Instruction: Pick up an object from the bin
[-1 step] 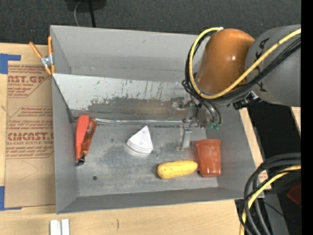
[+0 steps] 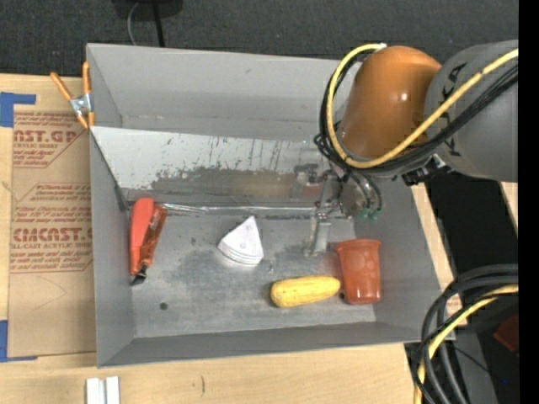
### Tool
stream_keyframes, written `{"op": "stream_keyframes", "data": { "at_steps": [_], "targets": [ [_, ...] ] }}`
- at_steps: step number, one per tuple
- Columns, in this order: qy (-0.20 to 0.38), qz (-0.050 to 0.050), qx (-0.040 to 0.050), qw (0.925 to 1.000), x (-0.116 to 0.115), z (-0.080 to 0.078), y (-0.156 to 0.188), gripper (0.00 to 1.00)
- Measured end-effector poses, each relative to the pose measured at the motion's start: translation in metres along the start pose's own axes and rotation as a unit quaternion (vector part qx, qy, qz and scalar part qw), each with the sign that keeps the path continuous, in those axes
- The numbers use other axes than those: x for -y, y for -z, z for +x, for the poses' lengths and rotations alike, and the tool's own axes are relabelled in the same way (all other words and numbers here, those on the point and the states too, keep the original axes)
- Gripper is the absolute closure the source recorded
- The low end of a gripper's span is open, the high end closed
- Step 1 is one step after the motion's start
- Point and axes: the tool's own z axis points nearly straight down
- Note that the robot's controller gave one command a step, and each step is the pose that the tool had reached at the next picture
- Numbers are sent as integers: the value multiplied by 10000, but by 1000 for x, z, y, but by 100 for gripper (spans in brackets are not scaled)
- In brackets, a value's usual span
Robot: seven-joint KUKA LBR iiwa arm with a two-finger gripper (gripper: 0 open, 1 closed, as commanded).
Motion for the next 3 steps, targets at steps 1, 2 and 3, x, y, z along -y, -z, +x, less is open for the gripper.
{"op": "stream_keyframes", "data": {
  "at_steps": [1,2,3],
  "targets": [
    [479,1,3,9989,6,34,-47,0],
    [761,-2,-31,9971,11,89,-69,0],
    [1456,-1,6,9893,21,79,-62,0]
  ]
}}
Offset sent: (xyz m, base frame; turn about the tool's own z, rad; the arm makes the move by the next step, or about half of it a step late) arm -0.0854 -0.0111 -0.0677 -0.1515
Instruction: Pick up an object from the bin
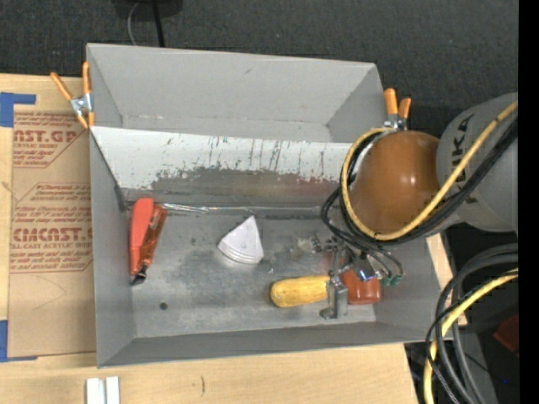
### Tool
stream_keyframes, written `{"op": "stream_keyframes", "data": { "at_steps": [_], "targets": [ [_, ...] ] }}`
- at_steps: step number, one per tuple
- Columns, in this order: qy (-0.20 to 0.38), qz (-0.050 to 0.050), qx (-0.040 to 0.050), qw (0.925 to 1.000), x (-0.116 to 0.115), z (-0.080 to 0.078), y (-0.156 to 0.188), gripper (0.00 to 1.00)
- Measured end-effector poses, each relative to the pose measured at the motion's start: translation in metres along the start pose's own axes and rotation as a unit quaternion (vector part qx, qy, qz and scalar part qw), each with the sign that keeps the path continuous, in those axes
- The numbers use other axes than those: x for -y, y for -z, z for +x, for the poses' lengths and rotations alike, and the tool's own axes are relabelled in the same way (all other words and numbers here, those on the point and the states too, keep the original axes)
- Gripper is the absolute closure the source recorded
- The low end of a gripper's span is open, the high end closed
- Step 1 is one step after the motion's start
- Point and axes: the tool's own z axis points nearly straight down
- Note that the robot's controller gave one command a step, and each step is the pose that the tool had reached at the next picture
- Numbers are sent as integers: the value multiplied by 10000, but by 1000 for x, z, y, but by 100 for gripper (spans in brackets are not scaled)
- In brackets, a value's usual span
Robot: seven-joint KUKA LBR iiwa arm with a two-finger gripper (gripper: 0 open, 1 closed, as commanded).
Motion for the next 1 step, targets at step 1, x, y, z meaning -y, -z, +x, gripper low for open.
{"op": "stream_keyframes", "data": {
  "at_steps": [1],
  "targets": [
    [-1003,-4,-10,9950,-4,4,-60,0]
  ]
}}
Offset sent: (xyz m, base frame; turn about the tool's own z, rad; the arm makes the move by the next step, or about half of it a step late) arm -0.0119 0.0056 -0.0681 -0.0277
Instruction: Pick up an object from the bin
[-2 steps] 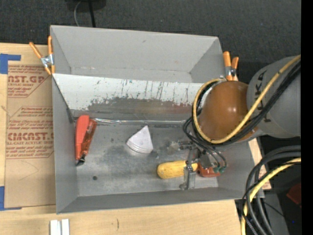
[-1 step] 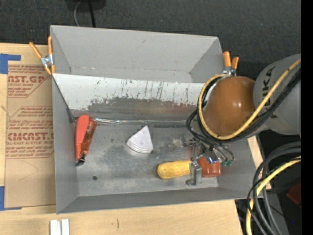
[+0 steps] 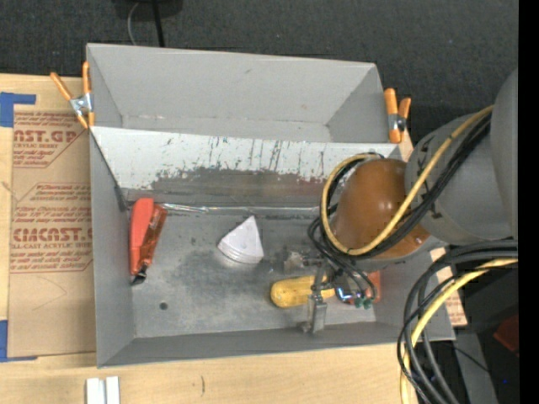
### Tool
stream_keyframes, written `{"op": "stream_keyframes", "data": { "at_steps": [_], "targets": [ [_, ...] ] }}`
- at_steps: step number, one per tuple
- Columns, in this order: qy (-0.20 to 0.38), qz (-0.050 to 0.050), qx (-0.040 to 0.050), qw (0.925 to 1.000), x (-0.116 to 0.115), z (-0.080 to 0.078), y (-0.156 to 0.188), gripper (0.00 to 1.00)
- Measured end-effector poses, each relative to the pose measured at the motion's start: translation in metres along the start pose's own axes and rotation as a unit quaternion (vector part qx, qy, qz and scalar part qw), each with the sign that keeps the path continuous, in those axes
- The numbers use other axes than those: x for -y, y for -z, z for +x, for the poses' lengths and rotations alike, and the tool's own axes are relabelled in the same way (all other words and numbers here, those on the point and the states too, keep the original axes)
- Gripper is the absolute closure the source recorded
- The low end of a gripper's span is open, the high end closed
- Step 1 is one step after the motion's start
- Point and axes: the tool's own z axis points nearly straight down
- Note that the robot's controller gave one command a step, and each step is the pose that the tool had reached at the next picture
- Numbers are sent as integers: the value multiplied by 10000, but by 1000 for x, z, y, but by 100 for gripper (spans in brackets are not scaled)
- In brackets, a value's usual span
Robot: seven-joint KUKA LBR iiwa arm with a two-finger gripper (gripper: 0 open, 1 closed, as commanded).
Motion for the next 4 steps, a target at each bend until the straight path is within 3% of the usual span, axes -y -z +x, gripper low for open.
{"op": "stream_keyframes", "data": {
  "at_steps": [1,4],
  "targets": [
    [574,14,60,9983,-2,0,-26,100],
    [660,2,6,9978,-3,4,-14,100]
  ]
}}
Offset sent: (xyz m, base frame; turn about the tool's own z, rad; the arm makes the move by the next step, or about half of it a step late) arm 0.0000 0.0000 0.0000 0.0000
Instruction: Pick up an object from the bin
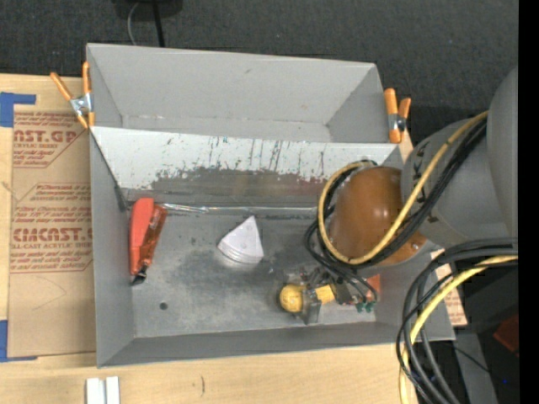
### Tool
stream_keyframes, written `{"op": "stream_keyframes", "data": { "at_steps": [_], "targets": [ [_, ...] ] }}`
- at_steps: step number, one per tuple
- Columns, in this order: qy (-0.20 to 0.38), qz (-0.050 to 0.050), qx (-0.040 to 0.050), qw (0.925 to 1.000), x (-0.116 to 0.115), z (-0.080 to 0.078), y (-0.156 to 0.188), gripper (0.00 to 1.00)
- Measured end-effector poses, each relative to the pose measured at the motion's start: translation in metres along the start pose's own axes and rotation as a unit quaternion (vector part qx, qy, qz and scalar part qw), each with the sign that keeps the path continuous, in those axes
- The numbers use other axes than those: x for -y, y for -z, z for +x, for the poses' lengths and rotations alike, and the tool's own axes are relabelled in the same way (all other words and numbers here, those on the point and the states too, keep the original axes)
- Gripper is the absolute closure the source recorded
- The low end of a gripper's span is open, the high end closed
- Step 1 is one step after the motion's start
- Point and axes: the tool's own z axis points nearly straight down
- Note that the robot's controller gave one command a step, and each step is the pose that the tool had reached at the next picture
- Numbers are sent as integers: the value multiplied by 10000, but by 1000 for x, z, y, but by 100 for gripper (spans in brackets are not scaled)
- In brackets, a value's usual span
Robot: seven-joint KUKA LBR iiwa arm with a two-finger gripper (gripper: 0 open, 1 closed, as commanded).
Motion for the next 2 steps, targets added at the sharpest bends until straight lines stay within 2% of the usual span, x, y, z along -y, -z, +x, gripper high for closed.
{"op": "stream_keyframes", "data": {
  "at_steps": [2],
  "targets": [
    [2,-2,-11,10000,0,0,37,100]
  ]
}}
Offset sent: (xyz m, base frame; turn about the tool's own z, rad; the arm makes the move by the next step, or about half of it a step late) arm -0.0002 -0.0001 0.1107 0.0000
